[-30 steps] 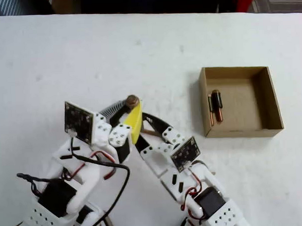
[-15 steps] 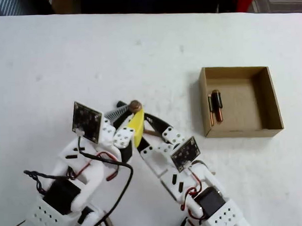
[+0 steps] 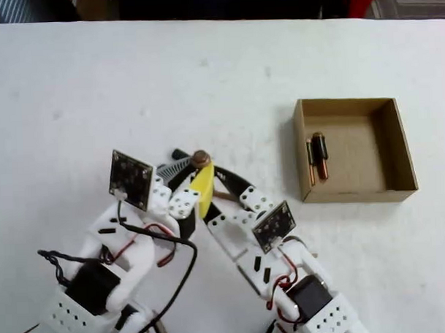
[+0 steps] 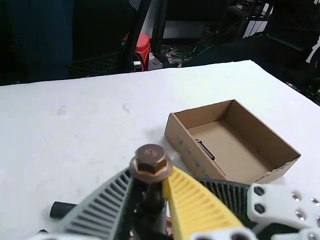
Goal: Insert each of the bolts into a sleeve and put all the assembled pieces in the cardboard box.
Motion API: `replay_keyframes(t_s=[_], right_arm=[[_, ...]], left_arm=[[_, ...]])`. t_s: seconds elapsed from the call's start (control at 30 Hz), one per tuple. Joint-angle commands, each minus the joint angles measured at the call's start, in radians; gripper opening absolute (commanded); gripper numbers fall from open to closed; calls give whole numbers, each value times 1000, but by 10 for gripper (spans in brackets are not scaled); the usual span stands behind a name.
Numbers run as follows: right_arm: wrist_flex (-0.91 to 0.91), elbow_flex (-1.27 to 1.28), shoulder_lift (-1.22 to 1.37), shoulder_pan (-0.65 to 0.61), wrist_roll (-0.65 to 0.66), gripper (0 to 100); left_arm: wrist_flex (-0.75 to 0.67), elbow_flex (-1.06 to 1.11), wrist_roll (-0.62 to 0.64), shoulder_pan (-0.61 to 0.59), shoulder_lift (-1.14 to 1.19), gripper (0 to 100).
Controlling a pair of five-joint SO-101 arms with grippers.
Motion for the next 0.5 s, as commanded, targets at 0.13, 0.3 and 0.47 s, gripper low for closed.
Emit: replay_keyframes(t_s=[0.13, 0.3, 0.47], right_arm=[[-24, 8, -15, -2, 11, 17], [-24, 8, -15, -2, 11, 17], [-22, 8, -15, -2, 11, 17]], left_arm=[[-6, -9, 3, 15, -12, 196], [-8, -9, 3, -67, -12, 199], [-8, -9, 2, -79, -12, 199]])
